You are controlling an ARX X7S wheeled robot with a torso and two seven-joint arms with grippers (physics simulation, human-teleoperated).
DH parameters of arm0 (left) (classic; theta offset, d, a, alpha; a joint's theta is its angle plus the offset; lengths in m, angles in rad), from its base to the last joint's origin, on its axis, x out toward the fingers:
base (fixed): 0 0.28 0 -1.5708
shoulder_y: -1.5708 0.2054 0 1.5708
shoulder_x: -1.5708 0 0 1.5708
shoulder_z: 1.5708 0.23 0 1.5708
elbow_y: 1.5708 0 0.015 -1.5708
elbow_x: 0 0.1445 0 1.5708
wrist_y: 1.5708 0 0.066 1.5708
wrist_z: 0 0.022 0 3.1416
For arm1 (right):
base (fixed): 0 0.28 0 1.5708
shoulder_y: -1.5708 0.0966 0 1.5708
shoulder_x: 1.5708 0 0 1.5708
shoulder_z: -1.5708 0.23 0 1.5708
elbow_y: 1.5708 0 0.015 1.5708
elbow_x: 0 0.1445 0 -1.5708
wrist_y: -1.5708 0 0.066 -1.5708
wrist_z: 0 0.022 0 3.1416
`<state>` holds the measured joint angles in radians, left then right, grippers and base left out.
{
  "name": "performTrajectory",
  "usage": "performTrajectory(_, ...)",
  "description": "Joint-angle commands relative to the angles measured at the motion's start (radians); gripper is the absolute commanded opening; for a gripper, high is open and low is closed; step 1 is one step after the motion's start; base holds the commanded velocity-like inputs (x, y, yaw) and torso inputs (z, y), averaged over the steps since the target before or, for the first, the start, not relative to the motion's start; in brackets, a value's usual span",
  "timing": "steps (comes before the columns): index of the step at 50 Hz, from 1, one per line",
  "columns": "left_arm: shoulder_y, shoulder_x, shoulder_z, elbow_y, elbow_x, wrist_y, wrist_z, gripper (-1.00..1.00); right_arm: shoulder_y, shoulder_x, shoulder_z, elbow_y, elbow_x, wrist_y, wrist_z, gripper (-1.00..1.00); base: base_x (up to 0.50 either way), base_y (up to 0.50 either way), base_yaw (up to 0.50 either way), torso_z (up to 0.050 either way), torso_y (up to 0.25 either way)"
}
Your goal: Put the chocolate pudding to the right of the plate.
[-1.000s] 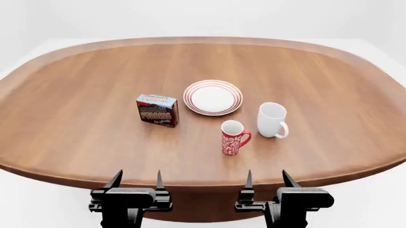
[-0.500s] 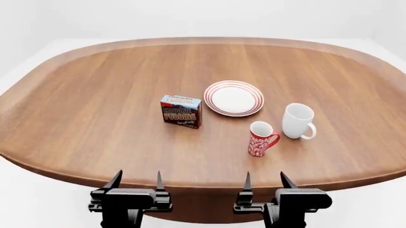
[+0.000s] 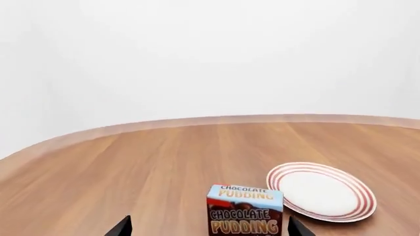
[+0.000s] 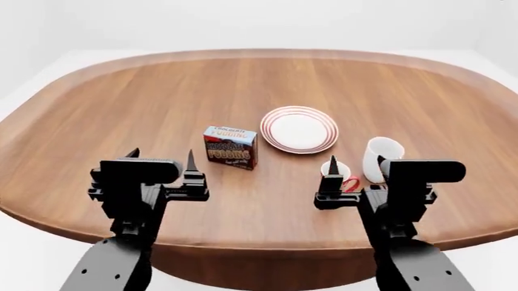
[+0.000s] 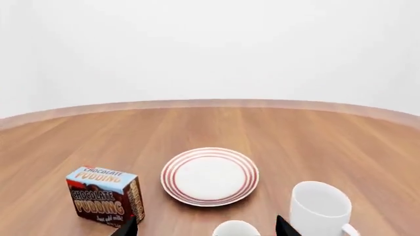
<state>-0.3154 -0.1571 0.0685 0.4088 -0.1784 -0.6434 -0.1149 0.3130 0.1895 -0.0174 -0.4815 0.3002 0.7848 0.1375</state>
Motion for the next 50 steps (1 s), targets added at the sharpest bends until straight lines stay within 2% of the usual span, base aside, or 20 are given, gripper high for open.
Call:
performTrajectory(1, -0.079, -0.016, -0.005, 0.065, -0.024, -0.127, -0.014, 1.00, 0.074, 0.030, 0.023, -0.098, 0.049, 0.147, 0.011, 1.00, 0.50, 0.00, 0.00, 0.000, 0.000)
performTrajectory(4, -0.069, -0.018, -0.005, 0.061, -0.024, -0.111, -0.015, 1.00, 0.095, 0.030, 0.033, -0.105, 0.063, 0.180, 0.015, 1.00, 0.50, 0.00, 0.00, 0.000, 0.000)
performTrajectory(20, -0.067, -0.019, 0.002, 0.033, -0.031, -0.087, -0.023, 1.00, 0.068, 0.031, 0.018, -0.067, 0.056, 0.124, 0.013, 1.00, 0.50, 0.00, 0.00, 0.000, 0.000)
performTrajectory(50, -0.065, -0.030, 0.010, 0.012, -0.039, -0.059, -0.043, 1.00, 0.076, 0.039, 0.007, -0.061, 0.074, 0.128, 0.027, 1.00, 0.50, 0.00, 0.00, 0.000, 0.001)
